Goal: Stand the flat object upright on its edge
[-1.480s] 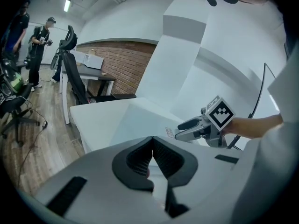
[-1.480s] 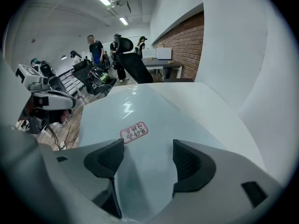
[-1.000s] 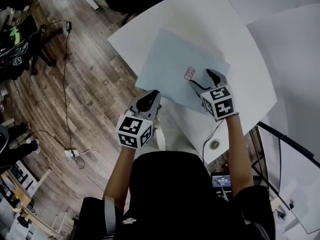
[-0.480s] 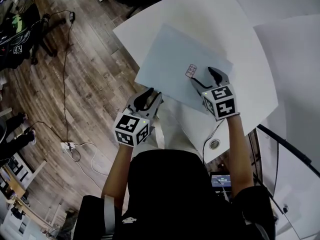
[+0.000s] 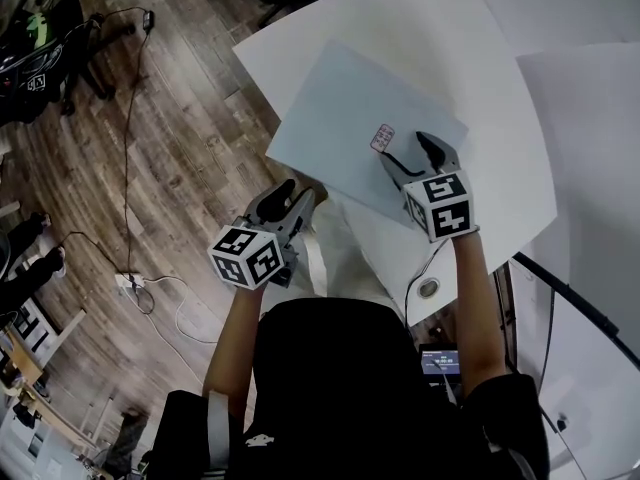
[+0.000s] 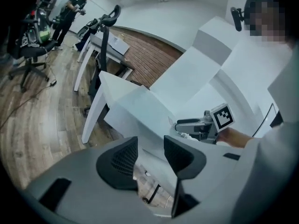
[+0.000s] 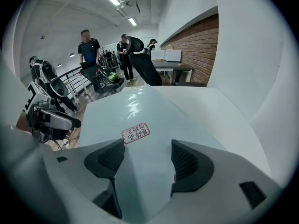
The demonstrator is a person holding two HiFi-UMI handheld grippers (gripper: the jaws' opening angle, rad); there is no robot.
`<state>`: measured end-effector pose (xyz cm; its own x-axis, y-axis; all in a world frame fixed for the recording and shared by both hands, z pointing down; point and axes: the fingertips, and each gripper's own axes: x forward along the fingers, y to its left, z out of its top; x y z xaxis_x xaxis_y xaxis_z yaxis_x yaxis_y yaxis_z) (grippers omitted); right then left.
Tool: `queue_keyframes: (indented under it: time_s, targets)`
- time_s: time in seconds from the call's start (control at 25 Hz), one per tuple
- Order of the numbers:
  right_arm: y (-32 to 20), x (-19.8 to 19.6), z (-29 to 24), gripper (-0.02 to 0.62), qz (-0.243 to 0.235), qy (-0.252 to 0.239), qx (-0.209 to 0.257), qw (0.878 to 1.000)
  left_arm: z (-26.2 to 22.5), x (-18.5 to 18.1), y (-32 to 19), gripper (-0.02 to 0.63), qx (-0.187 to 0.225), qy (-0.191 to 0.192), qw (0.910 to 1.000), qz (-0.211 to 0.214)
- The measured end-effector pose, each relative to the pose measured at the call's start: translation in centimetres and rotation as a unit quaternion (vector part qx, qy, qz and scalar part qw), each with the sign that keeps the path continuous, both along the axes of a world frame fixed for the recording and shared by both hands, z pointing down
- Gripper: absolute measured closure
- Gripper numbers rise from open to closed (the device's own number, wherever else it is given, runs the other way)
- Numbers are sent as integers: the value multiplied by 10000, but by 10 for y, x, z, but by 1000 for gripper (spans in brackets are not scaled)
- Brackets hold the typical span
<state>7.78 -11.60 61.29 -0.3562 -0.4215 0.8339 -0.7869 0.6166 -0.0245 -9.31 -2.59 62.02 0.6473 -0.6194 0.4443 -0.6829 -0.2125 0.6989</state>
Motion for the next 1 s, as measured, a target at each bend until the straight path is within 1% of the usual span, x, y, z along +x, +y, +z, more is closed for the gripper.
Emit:
queue_keyframes:
  time_s: [0.12, 0.24, 0.28, 0.4, 0.6, 0.76, 1.0]
  targets:
    - [1, -5, -1, 279, -55, -17, 28, 10000, 7, -8, -1, 407, -271, 548, 9974, -376]
    - [5, -9, -4, 279, -105, -56, 56, 9999, 14, -16, -3, 362, -505, 1046, 9897, -837]
    - [7, -9, -4, 279, -117, -62, 67, 9999, 17, -17, -4, 357, -570, 1180, 9867, -966]
    - [11, -9, -10, 279, -161, -66, 104, 9998, 18, -18, -3, 332, -673, 1596, 9775, -1205]
    - [16, -13, -19, 279, -208, -90, 153, 9996, 16, -19, 0, 276, -752, 2128, 9659, -1269]
    - [17, -16, -19, 279, -223, -111, 180, 9995, 14, -17, 1, 249, -735, 2449, 9593, -1195]
    - [18, -19, -18, 279, -305, -156, 205, 9992, 12, -10, -6, 245, -677, 2649, 9545, -1191]
